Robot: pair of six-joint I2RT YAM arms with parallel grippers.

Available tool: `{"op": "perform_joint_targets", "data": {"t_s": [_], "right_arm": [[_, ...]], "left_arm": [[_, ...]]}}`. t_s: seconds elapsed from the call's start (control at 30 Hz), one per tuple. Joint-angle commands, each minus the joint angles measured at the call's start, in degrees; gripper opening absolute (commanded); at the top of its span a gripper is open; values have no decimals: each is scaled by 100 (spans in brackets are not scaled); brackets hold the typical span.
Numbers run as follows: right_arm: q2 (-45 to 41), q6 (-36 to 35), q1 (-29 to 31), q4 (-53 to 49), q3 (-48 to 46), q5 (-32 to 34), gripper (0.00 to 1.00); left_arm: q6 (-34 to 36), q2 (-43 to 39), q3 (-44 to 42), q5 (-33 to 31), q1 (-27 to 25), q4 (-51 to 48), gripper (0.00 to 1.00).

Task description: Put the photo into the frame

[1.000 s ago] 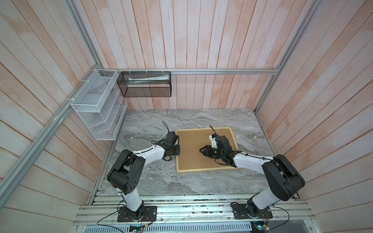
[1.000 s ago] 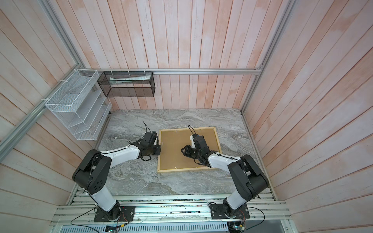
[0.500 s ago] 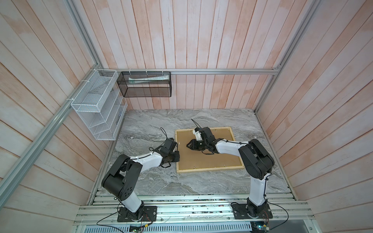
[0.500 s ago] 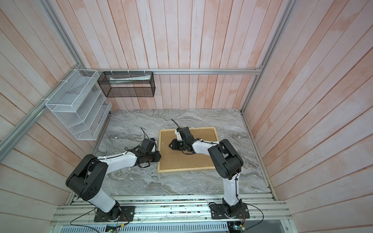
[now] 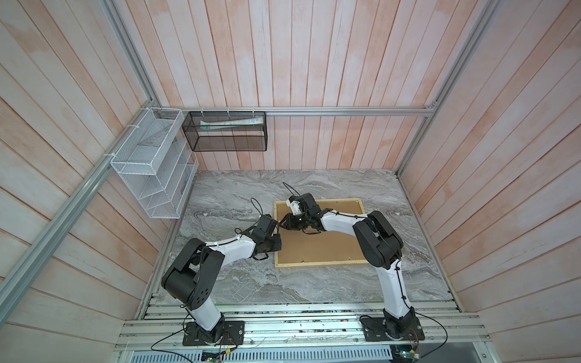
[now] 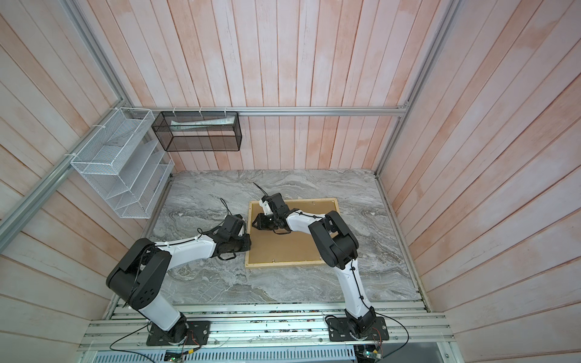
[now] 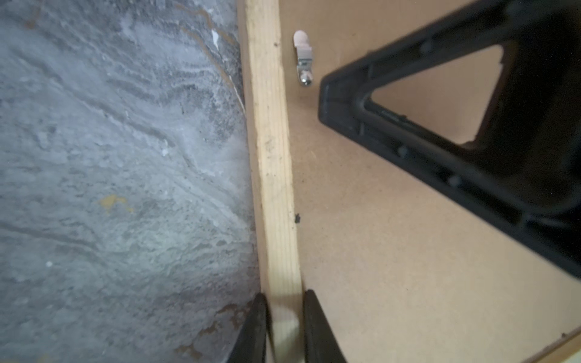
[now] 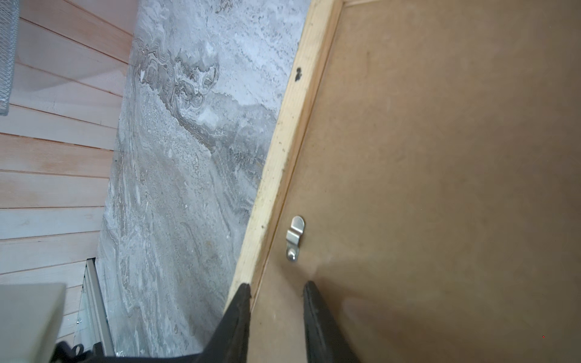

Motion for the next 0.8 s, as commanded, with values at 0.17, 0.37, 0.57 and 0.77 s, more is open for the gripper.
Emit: {"op": "perform_joint_targets", "data": {"t_s": [0.17,0.37,0.57,0.77], "right_arm": [[459,-109,-18,-414,347,36,31],[617,-174,-62,-444,499,-21,31],[788,-389,-75,-255,571,-807,31],[1091,-551,-67,-154,765,-1796,31]], "left_arm": [[182,272,-90,-4,5,-184,15],[250,246,-112,57,5,-165,14],[419,236,-121,121,5,-182,14],[453,286,-77,198,6,-172,13]]}}
